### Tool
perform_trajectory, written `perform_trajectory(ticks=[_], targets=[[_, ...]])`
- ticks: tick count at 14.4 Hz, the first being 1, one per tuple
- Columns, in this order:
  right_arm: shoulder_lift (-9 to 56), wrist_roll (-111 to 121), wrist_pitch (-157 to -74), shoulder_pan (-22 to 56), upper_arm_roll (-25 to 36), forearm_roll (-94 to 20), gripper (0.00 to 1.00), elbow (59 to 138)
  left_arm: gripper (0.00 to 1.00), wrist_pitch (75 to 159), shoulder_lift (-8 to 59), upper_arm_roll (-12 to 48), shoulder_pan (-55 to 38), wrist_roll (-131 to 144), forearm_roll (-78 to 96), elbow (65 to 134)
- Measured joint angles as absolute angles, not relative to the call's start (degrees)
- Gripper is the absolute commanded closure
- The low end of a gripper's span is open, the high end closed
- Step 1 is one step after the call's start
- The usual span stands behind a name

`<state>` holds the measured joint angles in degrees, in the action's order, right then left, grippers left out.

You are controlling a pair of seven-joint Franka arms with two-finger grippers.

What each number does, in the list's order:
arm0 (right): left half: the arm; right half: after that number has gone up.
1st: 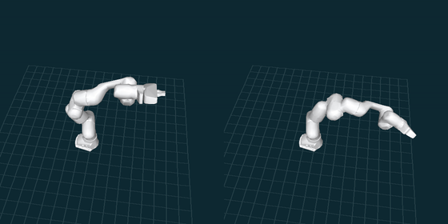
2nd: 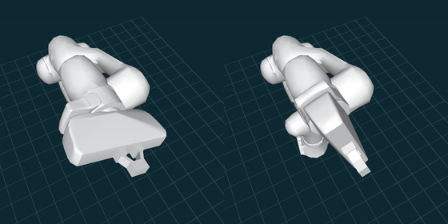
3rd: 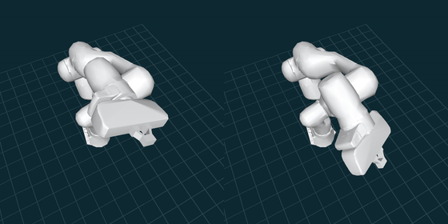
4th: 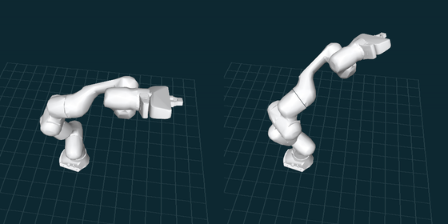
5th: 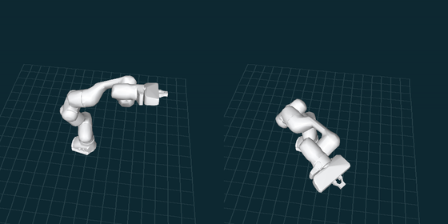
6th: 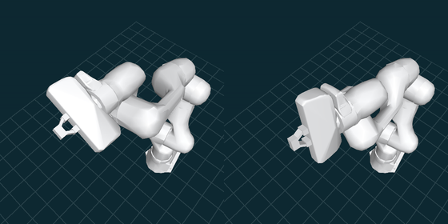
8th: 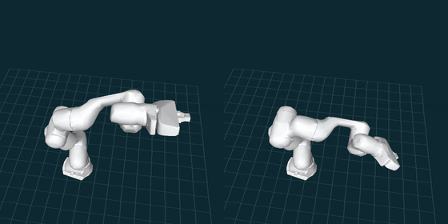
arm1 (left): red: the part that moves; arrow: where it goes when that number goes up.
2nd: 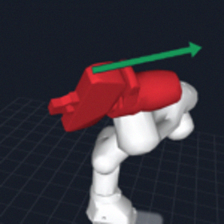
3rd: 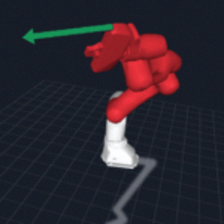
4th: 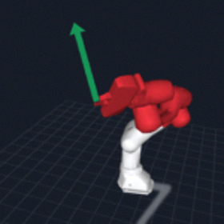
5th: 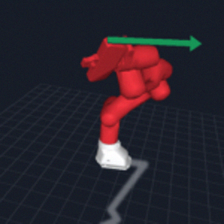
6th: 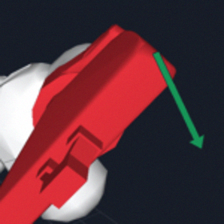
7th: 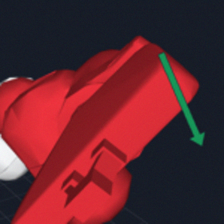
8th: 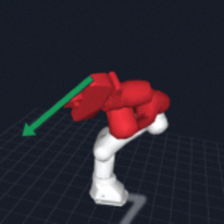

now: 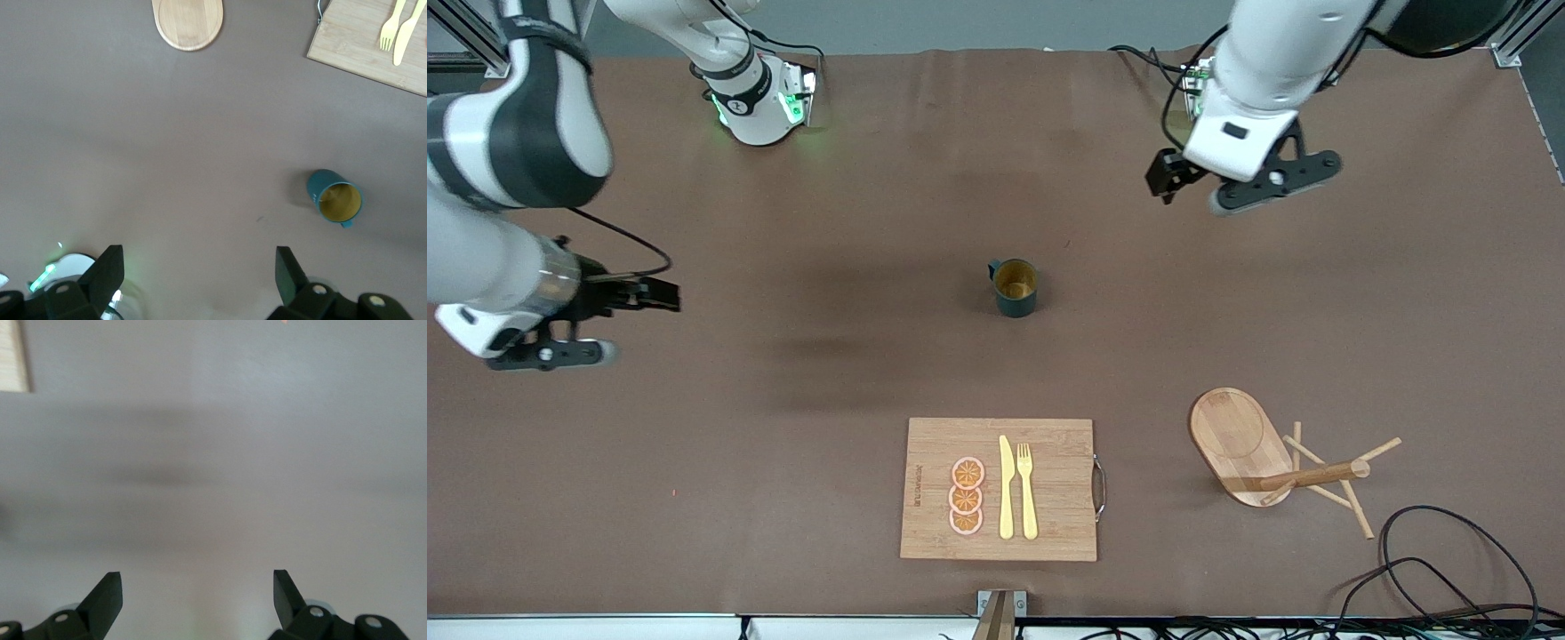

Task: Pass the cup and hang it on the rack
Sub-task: 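Move the left gripper above the mug while the right gripper withdraws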

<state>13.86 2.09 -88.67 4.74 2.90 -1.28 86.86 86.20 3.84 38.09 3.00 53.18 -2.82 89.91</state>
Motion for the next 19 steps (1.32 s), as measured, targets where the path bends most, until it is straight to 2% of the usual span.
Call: perform_trajectory(ticks=[5, 13, 19], targets=[[12.91, 7.89, -84.79, -2.45, 2.85, -1.16, 0.00, 85.67, 0.00, 88.72, 9.84, 39.48, -7.34, 71.62, -9.49, 89.99], [13.17, 7.97, -82.71, -2.84, 2.26, -1.16, 0.00, 82.69, 0.00, 92.39, 23.18, 39.56, -24.41, 105.13, -25.53, 90.09], [13.92, 7.90, -82.57, -2.73, 1.48, -1.44, 0.00, 82.40, 0.01, 93.38, 33.32, 39.53, -33.08, 123.76, -36.37, 90.08]])
